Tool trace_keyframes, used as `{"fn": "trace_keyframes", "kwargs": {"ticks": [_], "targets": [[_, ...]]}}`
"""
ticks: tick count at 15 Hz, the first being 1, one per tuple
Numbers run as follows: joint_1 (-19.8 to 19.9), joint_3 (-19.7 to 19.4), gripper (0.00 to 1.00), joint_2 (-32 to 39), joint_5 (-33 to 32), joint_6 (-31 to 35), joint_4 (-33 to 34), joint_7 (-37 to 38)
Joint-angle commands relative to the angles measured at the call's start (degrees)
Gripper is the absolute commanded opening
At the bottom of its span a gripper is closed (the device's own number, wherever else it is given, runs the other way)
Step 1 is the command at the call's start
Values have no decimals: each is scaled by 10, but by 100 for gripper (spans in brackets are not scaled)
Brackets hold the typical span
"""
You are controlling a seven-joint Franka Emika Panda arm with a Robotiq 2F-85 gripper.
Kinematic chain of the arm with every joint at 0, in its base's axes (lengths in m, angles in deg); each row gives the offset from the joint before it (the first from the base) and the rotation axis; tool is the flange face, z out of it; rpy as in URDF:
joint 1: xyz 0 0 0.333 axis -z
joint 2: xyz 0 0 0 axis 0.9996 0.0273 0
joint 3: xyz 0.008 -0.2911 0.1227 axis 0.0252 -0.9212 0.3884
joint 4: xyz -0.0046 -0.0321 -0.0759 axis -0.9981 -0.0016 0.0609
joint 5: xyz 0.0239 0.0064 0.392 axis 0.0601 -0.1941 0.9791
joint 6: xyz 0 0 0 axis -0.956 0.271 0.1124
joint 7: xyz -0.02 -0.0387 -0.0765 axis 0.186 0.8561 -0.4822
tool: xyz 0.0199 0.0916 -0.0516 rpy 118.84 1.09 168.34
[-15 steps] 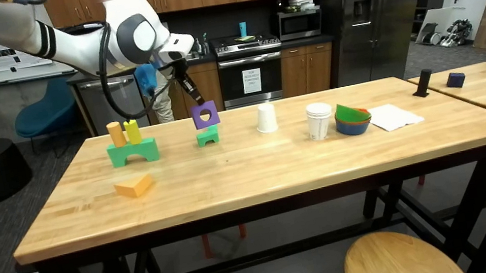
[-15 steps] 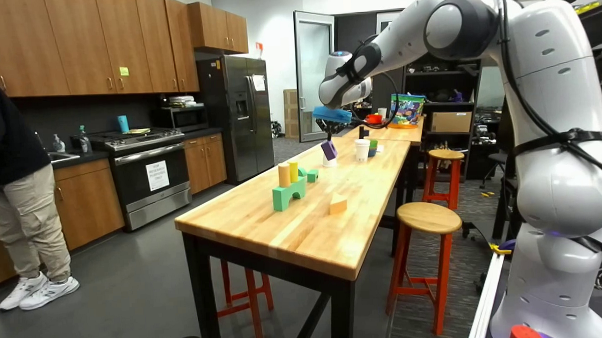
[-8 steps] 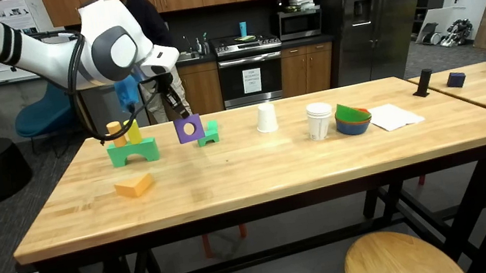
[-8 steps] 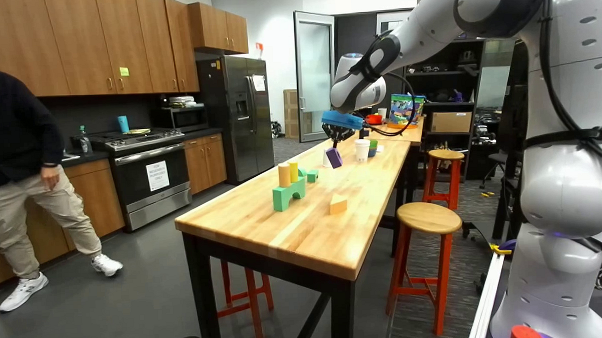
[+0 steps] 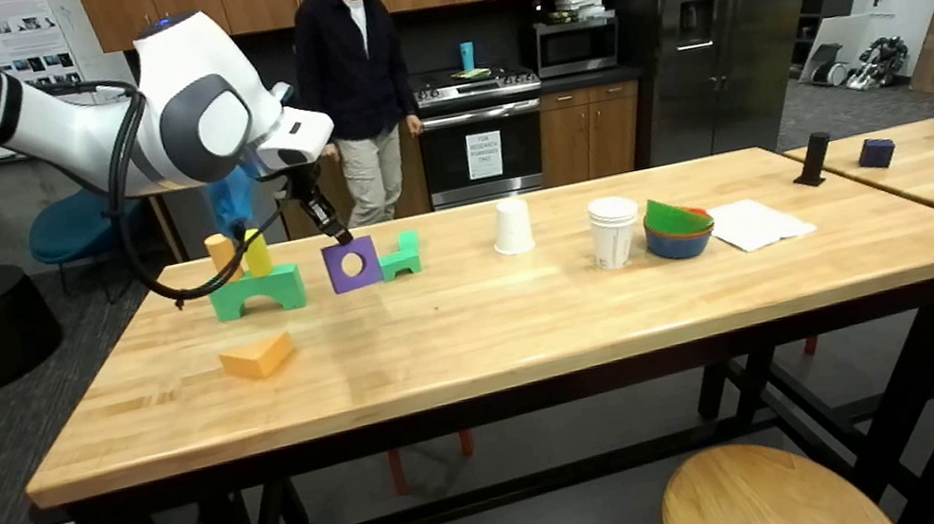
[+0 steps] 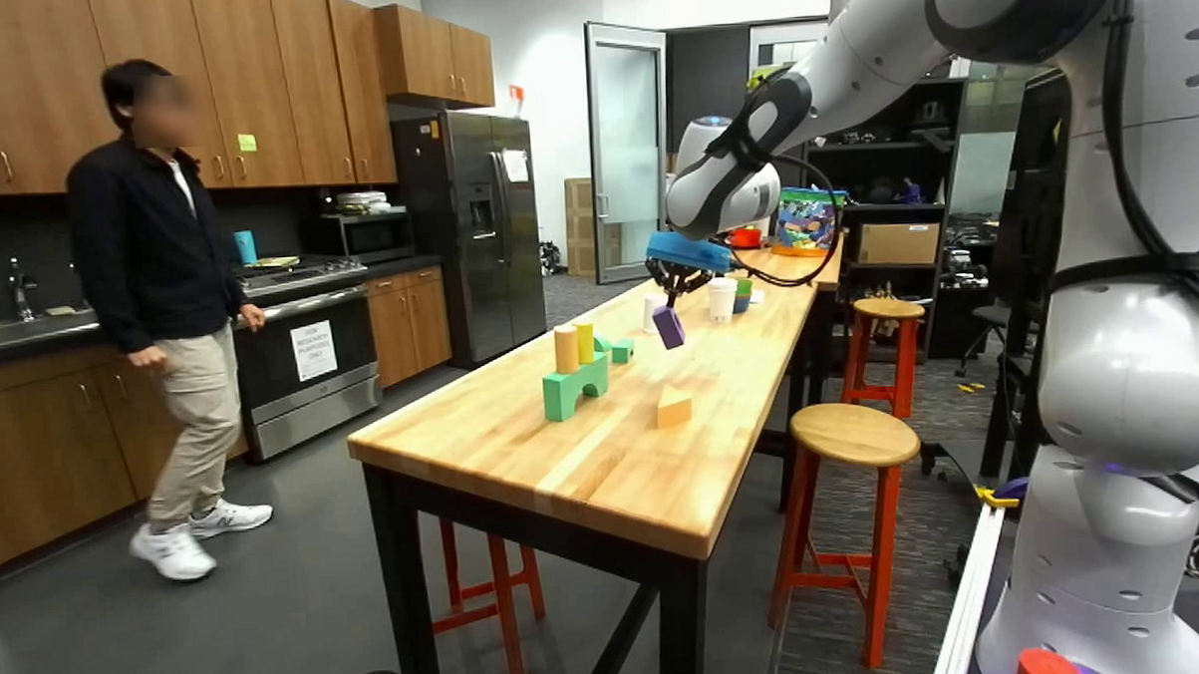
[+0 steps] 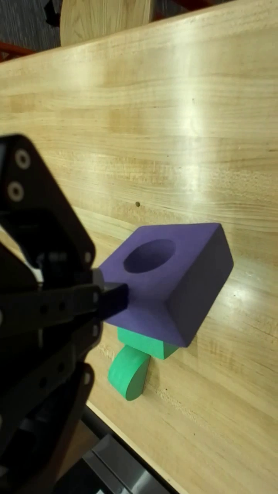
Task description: Move the purple block forward
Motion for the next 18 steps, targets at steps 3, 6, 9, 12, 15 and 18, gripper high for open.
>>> {"fn": "trace_keyframes", "kwargs": {"ticks": [3, 6, 9, 12, 15, 18], "targets": [[-1, 0, 0, -23, 18, 25, -35, 2], [-2, 1, 0, -21, 20, 33, -38, 5], [-1, 8, 0, -15, 57, 48, -41, -16], [-3, 16, 0, -11, 97, 64, -44, -35], [-5, 21, 0, -10, 119, 72, -45, -48], [-8, 23, 0, -9, 131, 72, -45, -53]]}}
